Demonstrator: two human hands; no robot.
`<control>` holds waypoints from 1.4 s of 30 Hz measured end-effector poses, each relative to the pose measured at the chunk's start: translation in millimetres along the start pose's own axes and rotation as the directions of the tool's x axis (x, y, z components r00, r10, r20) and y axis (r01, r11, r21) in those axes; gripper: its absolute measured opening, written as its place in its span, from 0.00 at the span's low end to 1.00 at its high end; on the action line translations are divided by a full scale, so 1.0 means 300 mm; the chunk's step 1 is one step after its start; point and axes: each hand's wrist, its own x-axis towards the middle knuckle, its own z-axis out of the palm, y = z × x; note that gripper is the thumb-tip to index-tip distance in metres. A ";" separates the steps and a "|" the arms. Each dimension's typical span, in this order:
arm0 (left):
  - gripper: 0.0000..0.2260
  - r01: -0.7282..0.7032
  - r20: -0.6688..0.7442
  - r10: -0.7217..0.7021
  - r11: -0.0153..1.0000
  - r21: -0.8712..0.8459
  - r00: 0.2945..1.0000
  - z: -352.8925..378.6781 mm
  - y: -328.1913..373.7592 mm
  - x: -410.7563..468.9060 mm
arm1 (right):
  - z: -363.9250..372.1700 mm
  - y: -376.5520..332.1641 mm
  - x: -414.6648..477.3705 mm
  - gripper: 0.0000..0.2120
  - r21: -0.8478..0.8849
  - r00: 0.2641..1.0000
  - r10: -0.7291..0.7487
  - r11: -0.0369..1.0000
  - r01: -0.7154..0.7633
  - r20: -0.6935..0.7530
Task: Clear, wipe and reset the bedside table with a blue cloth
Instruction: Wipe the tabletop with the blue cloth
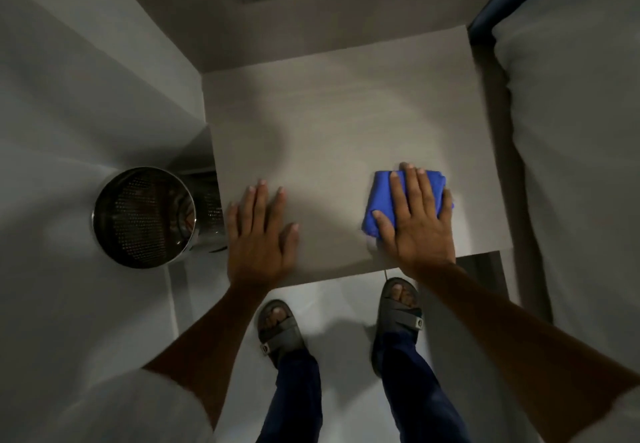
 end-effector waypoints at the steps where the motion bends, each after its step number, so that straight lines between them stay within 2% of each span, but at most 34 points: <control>1: 0.28 0.000 -0.022 0.000 1.000 -0.010 1.000 0.013 -0.001 0.007 | 0.002 -0.010 0.032 0.32 0.015 0.999 0.029 0.999 -0.029 -0.033; 6: 0.27 -0.039 -0.104 0.042 0.999 0.024 0.994 0.029 -0.010 0.003 | -0.025 -0.125 0.173 0.32 0.072 0.990 0.114 0.992 -0.108 -0.084; 9: 0.27 -0.050 -0.138 0.054 0.998 0.028 0.989 0.039 -0.016 0.000 | -0.009 -0.213 0.177 0.32 0.064 0.996 0.009 0.998 -0.003 -0.093; 12: 0.27 -0.046 -0.124 0.049 0.999 0.029 0.991 0.037 -0.018 -0.001 | 0.033 -0.281 0.105 0.33 0.025 0.993 -0.108 0.994 0.109 -0.044; 17: 0.28 -0.032 -0.060 0.032 0.999 0.010 0.998 0.035 -0.026 0.002 | 0.077 -0.262 -0.043 0.32 0.027 0.987 -0.164 0.986 0.163 0.000; 23: 0.28 -0.021 -0.094 0.021 1.000 0.003 0.995 0.035 -0.024 -0.005 | 0.052 0.012 -0.081 0.32 0.025 0.999 0.050 0.998 -0.050 -0.018; 27: 0.28 -0.032 -0.142 0.029 0.999 -0.024 0.989 0.038 -0.027 -0.005 | -0.018 0.152 0.063 0.32 0.063 0.973 0.219 0.975 -0.215 -0.073; 29: 0.27 -0.041 -0.166 0.039 0.999 -0.010 0.985 0.040 -0.030 -0.005 | -0.044 0.176 0.158 0.33 0.079 0.963 0.254 0.966 -0.248 -0.091; 35: 0.29 -0.034 -0.100 0.034 0.999 0.005 0.994 0.029 -0.022 -0.002 | -0.113 0.104 0.418 0.33 0.093 0.961 0.244 0.968 -0.233 -0.130; 42: 0.29 -0.038 -0.091 0.034 0.999 -0.036 0.995 0.041 -0.036 -0.011 | -0.123 -0.169 0.594 0.33 0.081 0.980 0.133 0.989 -0.122 -0.149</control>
